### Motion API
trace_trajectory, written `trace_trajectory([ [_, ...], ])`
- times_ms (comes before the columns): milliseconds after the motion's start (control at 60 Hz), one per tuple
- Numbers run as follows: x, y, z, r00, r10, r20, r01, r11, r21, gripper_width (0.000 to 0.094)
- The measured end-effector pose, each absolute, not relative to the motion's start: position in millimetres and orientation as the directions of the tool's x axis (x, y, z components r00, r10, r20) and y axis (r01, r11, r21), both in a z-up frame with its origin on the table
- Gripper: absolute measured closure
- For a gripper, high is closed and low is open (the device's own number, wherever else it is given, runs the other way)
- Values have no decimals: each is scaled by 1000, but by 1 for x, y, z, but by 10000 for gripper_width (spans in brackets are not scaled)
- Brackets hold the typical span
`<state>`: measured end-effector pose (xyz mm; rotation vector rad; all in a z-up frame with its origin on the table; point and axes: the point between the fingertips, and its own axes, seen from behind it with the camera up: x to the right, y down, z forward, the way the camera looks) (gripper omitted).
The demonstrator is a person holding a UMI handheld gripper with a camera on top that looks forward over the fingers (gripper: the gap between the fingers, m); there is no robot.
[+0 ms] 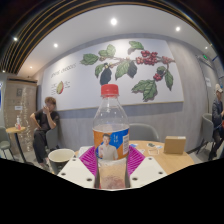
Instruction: Pour water
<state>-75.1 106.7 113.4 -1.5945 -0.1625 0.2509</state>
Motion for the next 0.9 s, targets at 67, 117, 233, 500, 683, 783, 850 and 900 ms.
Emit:
trace_trajectory([
  [67,-68,100,119,962,273,-26,-21,-20,-1000,590],
  [117,-95,101,94,963,270,-19,-23,10,-1000,590],
  [233,-76,105,110,961,273,-36,-36,-8,-999,591],
  [500,-73,96,109,968,252,5,29,-92,-995,203],
  [683,-61,54,93,967,251,41,79,-142,-987,89],
  [783,-51,19,83,965,260,40,87,-173,-981,87],
  [850,-48,-9,74,962,271,17,70,-186,-980,88],
  [900,-42,-27,72,962,275,0,57,-200,-978,85],
])
